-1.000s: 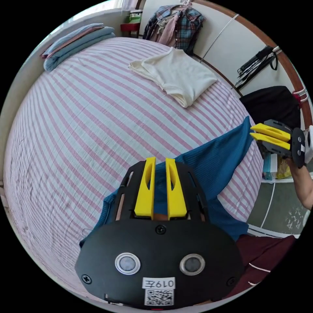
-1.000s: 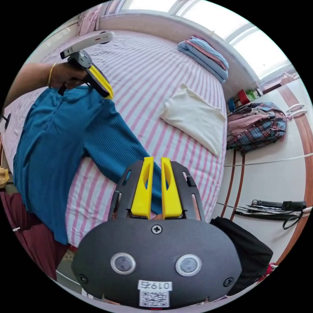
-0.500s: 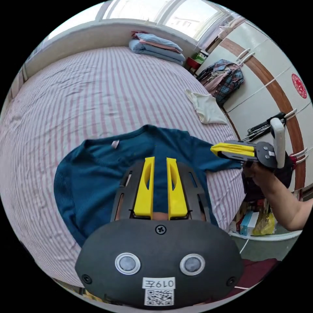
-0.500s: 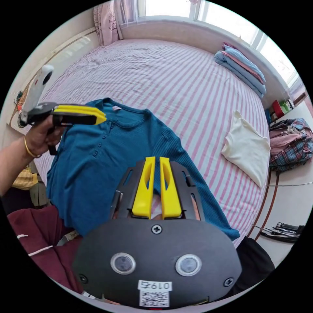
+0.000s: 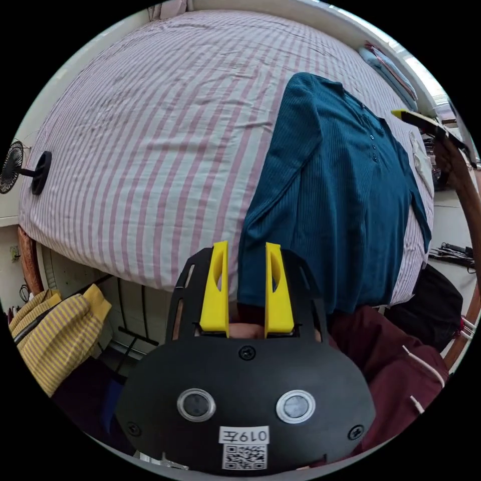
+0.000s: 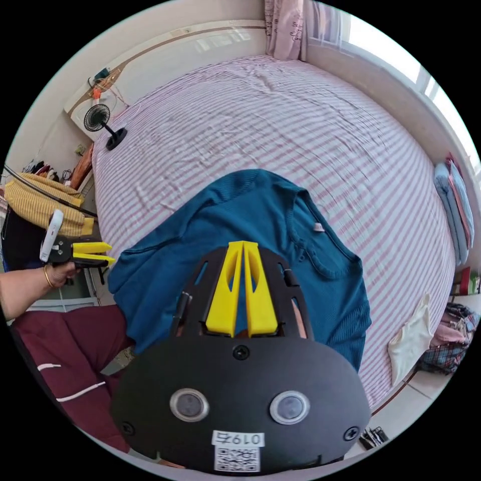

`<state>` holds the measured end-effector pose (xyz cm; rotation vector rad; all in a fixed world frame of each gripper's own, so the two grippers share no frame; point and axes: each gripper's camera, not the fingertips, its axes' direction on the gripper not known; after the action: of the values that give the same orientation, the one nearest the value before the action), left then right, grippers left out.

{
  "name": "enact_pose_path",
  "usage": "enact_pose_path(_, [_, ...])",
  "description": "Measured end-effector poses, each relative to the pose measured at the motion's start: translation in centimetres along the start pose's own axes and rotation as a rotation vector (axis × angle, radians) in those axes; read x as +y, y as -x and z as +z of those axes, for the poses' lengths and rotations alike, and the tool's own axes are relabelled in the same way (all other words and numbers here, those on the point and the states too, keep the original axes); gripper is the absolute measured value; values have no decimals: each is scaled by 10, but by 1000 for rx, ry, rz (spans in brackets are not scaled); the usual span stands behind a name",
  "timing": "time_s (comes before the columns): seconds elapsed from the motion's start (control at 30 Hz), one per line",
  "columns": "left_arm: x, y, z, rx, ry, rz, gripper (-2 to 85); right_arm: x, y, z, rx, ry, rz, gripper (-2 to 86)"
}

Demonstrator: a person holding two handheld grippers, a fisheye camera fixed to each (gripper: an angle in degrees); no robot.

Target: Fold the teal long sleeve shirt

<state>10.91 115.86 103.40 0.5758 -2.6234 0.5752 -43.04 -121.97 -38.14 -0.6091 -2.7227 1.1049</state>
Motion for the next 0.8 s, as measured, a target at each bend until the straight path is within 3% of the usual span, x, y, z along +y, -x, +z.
enact_pose_path(0.27, [20, 39, 46, 91, 106, -71, 67, -56, 70, -12, -26, 82, -136, -7])
enact_pose_path(0.47, [39, 74, -7, 100, -106, -45, 21, -71, 90, -21, -79, 115, -127, -7])
enact_pose_path(0.53, [48, 66, -36, -5, -219, 31, 17, -76, 97, -26, -96, 107, -144, -7])
enact_pose_path(0.6, [63, 34, -65, -154, -340, 228, 13, -82, 106, -30, -111, 97, -168, -7])
enact_pose_path(0.67, [81, 3, -71, -194, -388, 408, 12, -89, 116, -33, -105, 88, -192, -7])
enact_pose_path(0.7, [94, -16, -64, -202, -373, 519, 12, -92, 119, -33, -109, 88, -197, -7])
enact_pose_path(0.8, [113, -31, -16, -216, -196, 589, 13, -103, 129, -32, -153, 101, -216, -7])
